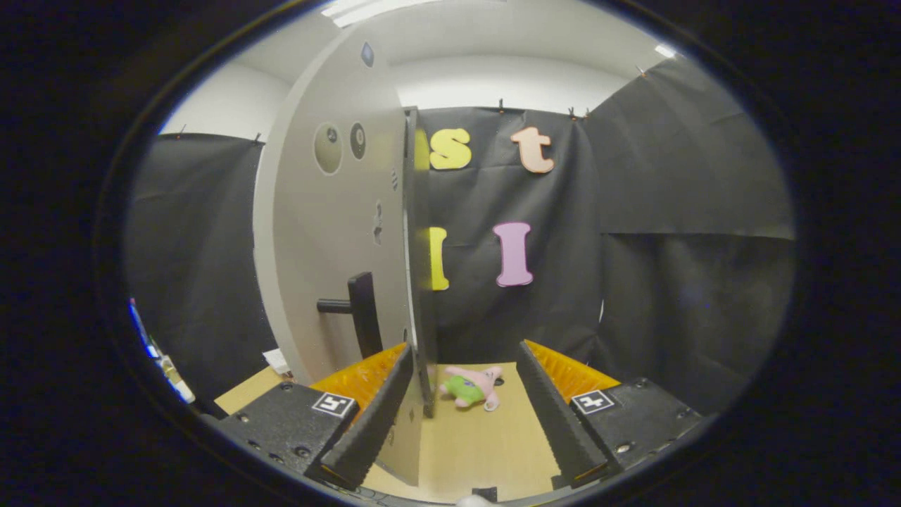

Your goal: Open the shoe cabinet door, grab the shoes and put them into the shoe cabinet, then close the shoe cabinet door.

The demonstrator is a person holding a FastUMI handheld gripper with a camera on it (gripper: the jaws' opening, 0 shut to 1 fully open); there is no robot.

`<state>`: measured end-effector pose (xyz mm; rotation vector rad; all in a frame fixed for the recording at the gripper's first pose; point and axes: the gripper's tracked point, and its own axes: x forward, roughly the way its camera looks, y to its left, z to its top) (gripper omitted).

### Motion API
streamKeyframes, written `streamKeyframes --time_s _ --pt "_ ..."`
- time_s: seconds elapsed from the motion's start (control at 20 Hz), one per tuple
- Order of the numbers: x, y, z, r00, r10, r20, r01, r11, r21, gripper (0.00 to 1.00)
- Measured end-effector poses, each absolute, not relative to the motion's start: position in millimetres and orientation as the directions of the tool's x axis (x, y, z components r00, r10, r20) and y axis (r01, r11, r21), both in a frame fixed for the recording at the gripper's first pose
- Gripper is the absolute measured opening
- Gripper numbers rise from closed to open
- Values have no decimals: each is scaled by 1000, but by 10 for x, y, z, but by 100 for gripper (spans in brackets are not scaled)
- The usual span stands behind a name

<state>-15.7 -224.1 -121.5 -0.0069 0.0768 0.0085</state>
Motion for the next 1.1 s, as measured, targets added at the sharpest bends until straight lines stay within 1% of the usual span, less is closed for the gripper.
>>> streamKeyframes --time_s 0.25,0.6,0.85,1.1 --pt "-209 -1848 -1218 994 53 -97 -54 999 -6 95" --pt "-149 -1025 -1238 990 104 -98 -106 994 -14 97" --pt "57 -402 -1271 978 178 -113 -179 984 -5 99" --pt "95 68 -1270 975 191 -111 -192 981 1 100"
